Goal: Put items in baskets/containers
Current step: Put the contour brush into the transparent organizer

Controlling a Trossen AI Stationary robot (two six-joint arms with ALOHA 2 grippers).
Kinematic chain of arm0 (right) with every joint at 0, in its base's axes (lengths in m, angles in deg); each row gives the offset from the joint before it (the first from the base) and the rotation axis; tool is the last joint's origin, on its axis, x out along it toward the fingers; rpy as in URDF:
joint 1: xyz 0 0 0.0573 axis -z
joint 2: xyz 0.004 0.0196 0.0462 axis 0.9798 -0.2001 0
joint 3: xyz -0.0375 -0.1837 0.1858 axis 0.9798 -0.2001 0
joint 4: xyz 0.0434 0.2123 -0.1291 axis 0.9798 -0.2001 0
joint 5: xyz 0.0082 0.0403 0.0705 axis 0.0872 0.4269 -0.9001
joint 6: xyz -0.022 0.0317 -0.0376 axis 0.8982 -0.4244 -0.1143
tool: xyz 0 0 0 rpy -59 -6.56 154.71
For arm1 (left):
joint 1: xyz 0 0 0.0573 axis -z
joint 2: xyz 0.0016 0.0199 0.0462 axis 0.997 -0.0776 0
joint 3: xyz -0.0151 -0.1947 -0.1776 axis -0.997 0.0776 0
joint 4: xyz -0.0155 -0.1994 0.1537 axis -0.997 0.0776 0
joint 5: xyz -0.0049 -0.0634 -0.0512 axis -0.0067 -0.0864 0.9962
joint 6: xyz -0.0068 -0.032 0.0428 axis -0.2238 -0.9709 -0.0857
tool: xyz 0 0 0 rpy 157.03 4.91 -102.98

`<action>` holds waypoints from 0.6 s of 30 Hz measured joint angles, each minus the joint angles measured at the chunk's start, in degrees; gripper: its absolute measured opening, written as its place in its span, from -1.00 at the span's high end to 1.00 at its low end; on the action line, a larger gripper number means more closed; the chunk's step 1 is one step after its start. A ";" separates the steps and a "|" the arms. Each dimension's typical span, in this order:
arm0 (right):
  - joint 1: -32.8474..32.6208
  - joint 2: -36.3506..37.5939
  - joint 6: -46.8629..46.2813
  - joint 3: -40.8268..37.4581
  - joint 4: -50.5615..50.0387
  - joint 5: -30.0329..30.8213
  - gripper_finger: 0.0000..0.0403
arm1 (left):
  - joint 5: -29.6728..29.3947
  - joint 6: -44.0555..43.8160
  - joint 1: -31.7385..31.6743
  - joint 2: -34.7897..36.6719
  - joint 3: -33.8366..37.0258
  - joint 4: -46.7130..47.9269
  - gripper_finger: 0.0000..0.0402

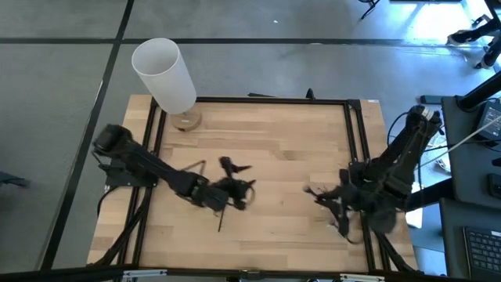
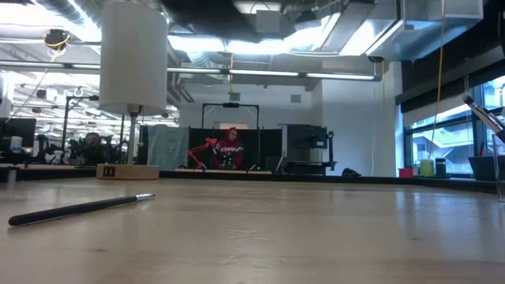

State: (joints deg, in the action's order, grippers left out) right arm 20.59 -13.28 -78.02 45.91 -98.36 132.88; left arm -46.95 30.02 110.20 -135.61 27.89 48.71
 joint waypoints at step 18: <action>-6.43 -0.35 10.27 13.42 1.18 -35.96 0.75 | -1.84 -13.14 6.16 17.49 16.70 -2.12 -0.10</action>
State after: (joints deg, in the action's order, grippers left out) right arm 14.16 -13.63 -67.75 59.34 -97.18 96.92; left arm -48.80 16.88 116.36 -118.12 44.59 46.59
